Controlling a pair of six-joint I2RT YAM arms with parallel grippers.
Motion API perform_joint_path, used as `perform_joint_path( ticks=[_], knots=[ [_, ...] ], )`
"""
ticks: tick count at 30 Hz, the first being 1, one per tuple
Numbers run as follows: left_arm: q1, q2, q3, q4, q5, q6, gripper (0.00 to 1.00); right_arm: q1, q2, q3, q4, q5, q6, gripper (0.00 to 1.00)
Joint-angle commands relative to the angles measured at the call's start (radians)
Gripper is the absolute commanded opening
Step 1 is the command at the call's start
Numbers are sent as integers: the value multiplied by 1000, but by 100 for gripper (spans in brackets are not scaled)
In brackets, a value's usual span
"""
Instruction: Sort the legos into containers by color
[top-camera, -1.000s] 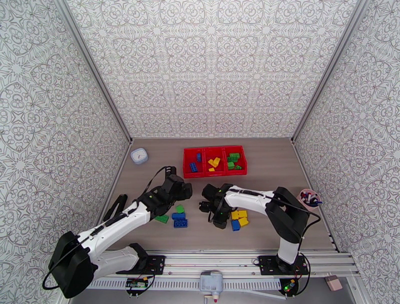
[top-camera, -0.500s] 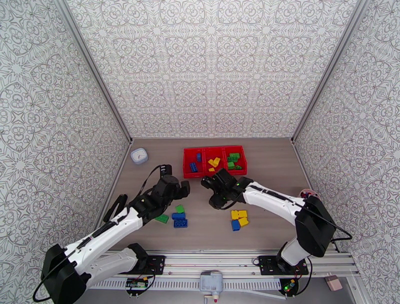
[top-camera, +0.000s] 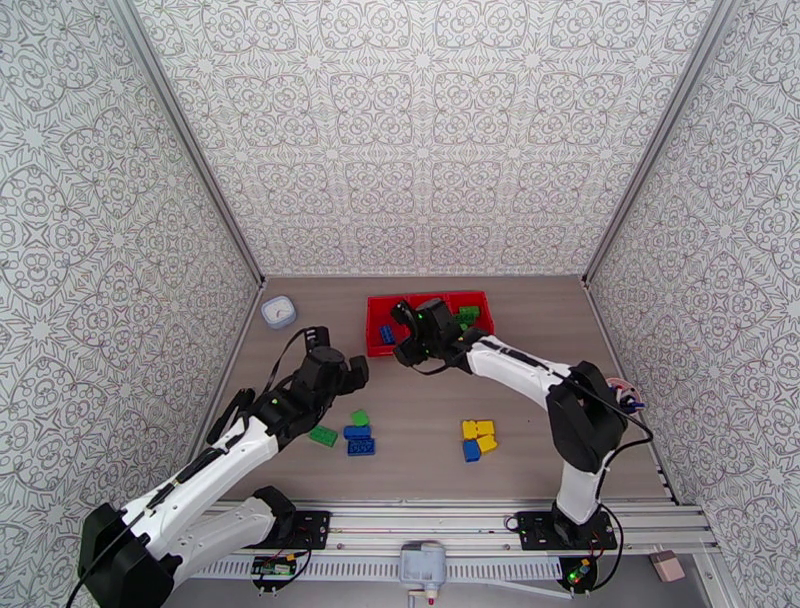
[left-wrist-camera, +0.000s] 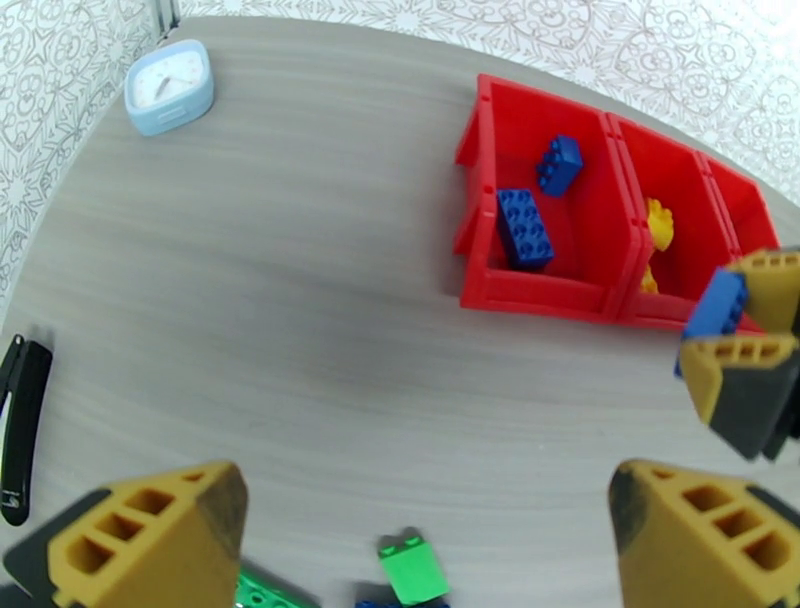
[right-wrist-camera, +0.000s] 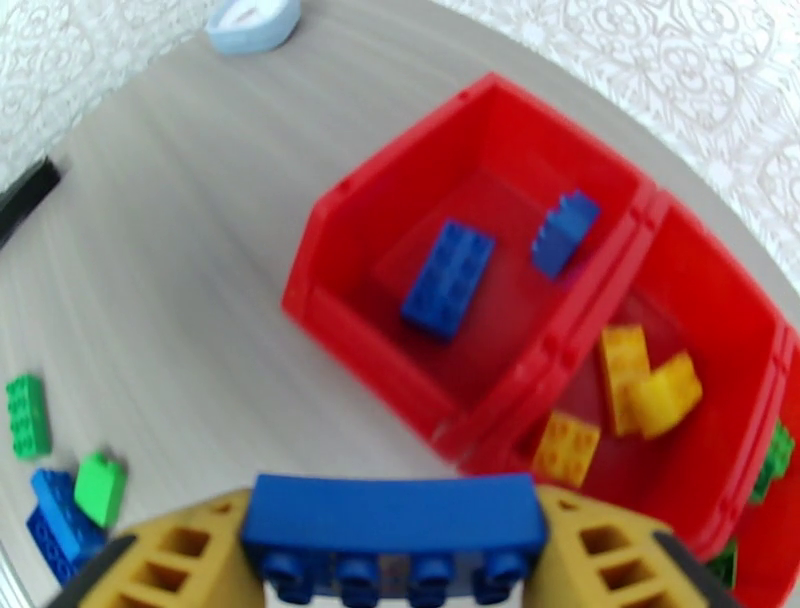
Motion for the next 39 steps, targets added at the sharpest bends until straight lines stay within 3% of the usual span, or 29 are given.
perform_joint_path(
  ticks=[1,18,24,30,34,39],
  knots=[
    [19,-17,-16,-24,8,-13,100,-13,83,118,31,-42,10,55],
    [52,-13,-24,-34,30,-14,100,-40,484,600,-12,-27,31,56],
    [57,-3,-16,-41,34,-22,100,-47,547,711,-79,-6,22,61],
    [49,18,25,-118,21,-81,100,-48,461,664,-78,-22,-9,88],
    [-5,41,58,-198,-51,-115,100,-48,335,506,-7,-49,-19,96],
    [-78,78,88,-294,-87,-198,100,-48,150,238,112,-74,-21,100]
  ],
)
